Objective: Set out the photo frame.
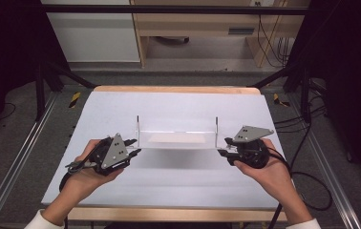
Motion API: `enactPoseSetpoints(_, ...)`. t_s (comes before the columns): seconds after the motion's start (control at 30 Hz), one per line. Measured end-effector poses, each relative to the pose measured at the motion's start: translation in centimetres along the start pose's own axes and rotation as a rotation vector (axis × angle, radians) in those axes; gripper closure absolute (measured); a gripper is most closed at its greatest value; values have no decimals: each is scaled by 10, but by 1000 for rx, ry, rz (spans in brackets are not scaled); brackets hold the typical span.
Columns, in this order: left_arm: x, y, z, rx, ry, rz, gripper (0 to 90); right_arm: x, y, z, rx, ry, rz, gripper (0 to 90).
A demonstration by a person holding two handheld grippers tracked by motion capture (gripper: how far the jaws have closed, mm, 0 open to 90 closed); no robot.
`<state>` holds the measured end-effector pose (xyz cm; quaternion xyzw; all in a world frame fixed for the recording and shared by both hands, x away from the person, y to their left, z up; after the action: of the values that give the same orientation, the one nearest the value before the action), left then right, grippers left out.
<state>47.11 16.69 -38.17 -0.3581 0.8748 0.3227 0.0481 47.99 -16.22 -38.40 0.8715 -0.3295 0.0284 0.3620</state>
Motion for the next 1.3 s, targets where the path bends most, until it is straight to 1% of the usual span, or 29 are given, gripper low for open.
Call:
enactPoseSetpoints(0.07, -1, -2, 1, -12, -4, -5, 661, 0, 0, 0, 0, -3, 0, 559)
enactPoseSetpoints(0.23, -3, -4, 0, -30, -8, 0, 672, 0, 0, 0, 4, 2, -2, 561)
enactPoseSetpoints(0.37, -7, -5, -3, -44, 9, 16, 674, 1, -1, 1, 28, 4, -1, 561)
enactPoseSetpoints(0.4, -7, -5, -4, -46, 18, 21, 674, 2, -1, 1, 42, 9, 0, 554)
enactPoseSetpoints(0.47, -8, -5, -5, -50, 17, 23, 674, 3, -1, 3, 58, 21, 9, 522)
enactPoseSetpoints(0.5, -9, -5, -5, -48, 21, 23, 674, 3, -2, 4, 61, 22, 13, 516)
enactPoseSetpoints(0.57, -10, -5, -6, -48, 17, 23, 674, 5, -5, 7, 55, 36, 24, 511)
enactPoseSetpoints(0.6, -10, -5, -6, -49, 20, 24, 673, 6, -6, 8, 54, 40, 29, 526)
enactPoseSetpoints(0.67, -11, -5, -7, -52, 18, 25, 673, 7, -7, 8, 67, 33, 29, 576)
enactPoseSetpoints(0.7, -11, -5, -7, -50, 16, 24, 673, 8, -7, 7, 73, 22, 25, 579)
enactPoseSetpoints(0.87, -14, -6, -10, -60, 18, 36, 674, 10, -6, 4, 48, 29, 16, 590)
enactPoseSetpoints(1.0, -19, -7, -14, -67, 26, 45, 674, 13, -5, 0, 30, 15, 6, 591)
enactPoseSetpoints(1.17, -28, -9, -21, -75, 30, 56, 671, 22, -6, -7, 27, 6, -3, 591)
enactPoseSetpoints(1.27, -34, -11, -26, -80, 44, 70, 668, 26, -6, -10, 31, 1, 2, 591)
enactPoseSetpoints(1.3, -37, -11, -28, -85, 39, 74, 667, 28, -6, -11, 35, -1, 4, 590)
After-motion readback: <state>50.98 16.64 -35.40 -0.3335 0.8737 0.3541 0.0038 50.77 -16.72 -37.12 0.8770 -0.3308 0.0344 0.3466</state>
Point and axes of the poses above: each handheld gripper's, and its own axes: y roughly backward along the jaws, z roughly out of its underside, x roughly to its right, the point moved 6 cm from there along -y, roughly forward along the jaws, and after that the axes turned 11 degrees about y, right-handed, at the moved point
